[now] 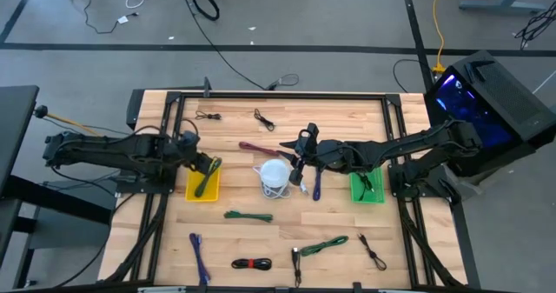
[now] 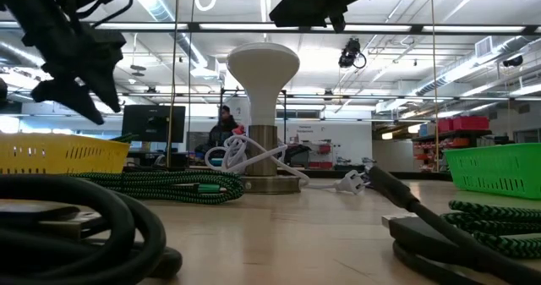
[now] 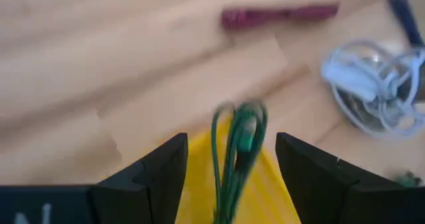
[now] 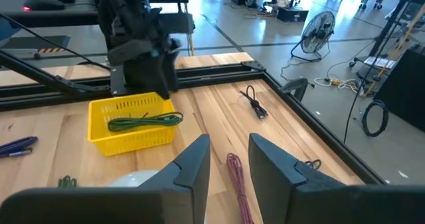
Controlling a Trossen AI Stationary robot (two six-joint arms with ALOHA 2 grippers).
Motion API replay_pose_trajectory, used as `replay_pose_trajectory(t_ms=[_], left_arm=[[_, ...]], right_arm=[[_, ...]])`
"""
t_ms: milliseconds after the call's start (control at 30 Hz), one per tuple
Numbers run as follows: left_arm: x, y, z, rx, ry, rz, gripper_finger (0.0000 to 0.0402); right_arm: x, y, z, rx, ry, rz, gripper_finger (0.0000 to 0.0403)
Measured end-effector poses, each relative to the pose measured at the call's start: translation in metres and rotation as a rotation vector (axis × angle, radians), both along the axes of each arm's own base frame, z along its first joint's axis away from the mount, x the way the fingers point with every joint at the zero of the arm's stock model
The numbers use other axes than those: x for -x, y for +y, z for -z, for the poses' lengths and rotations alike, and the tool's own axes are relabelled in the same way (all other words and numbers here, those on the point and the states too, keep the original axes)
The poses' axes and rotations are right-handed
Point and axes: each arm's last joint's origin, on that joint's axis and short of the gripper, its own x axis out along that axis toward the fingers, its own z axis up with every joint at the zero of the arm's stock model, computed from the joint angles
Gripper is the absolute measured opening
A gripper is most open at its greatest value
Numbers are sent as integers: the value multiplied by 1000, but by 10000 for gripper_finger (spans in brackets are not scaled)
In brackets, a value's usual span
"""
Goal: Pick & Place USB Port
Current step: Put the pink charger cable into the yellow bin
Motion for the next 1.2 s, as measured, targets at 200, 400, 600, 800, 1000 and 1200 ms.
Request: replay_pose_trajectory(t_ms=[200,400,600,800,1000,1200], left_arm=[[-17,5,-14,-214,-118,133,234],[-33,23,-9,-460,43,255,234],[-55,52,8,-523,160,420,234],[-74,71,31,-533,225,580,234],[-104,80,34,-586,290,773,234],[-133,85,43,-574,355,952,234]], right_arm=[[0,-1,0,-2,-1,4,105],[0,-1,-1,-10,-14,7,105],[0,-1,-1,-34,-26,13,105],[-1,-1,-1,-52,-33,18,105],[-1,-1,-1,-60,-38,21,105],[0,-1,-1,-68,-37,23,105]])
